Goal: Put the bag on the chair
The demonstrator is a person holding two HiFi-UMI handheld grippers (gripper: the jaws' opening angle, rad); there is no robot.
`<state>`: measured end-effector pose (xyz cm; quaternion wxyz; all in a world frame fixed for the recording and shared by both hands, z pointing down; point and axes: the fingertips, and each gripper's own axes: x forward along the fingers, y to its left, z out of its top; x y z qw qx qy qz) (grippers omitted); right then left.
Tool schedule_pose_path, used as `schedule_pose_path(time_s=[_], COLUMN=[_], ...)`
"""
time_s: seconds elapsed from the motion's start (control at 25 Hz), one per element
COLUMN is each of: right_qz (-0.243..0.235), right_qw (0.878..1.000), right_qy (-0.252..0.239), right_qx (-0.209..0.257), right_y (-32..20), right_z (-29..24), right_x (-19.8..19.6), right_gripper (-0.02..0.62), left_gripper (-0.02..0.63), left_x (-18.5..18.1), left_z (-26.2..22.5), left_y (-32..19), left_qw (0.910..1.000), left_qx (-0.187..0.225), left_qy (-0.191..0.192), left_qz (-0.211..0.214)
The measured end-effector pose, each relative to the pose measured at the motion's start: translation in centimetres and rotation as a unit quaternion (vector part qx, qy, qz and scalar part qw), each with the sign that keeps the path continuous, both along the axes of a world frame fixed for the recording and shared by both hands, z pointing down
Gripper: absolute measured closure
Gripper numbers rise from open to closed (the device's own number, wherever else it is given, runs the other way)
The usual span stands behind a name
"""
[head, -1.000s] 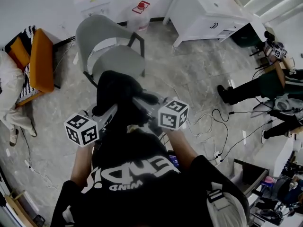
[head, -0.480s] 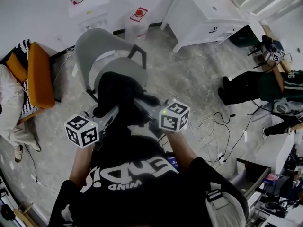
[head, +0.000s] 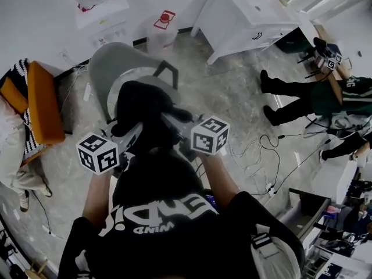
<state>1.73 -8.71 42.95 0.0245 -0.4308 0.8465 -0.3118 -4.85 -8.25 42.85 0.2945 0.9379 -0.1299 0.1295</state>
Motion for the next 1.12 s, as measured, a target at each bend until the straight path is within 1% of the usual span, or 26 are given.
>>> schedule_pose_path(time_s=[0.12, 0.28, 0.48, 0.68, 0.84, 1.12], right_qz=[0.003, -0.007, -0.032, -0.056, -0.073, -0.099], right_qw=[1.0, 1.0, 0.999, 0.998, 0.997, 0.993], right_qy=[-0.003, -0.002, -0.002, -0.006, -0.009, -0.014], right_qx=[0.002, 0.0, -0.015, -0.018, -0.027, -0.058], right_y=[-2.0, -5.1, -9.1, -13.2, -16.4, -21.2], right_z=[-0.1, -0.2, 0.6, 1.7, 3.1, 6.8], right_x=[0.2, 0.7, 0.8, 1.3, 1.8, 2.4], right_gripper=[0.531, 0.531, 0.531, 0.531, 0.531, 0.529], left_gripper=[0.549, 0.549, 0.549, 0.549, 0.549, 0.549], left_x=[0.3, 0.7, 0.9, 1.4, 1.9, 2.7], left_z=[-0.1, -0.1, 0.8, 1.9, 3.2, 6.9], left_y=[-2.0, -5.0, -9.0, -12.9, -15.9, -20.6], left_qw=[1.0, 0.9999, 0.9996, 0.9989, 0.9982, 0.996], left_qx=[0.002, 0.006, -0.001, -0.011, -0.018, -0.038], left_qy=[0.002, 0.002, -0.012, -0.014, -0.025, -0.047], left_qz=[-0.003, -0.009, -0.027, -0.042, -0.052, -0.065])
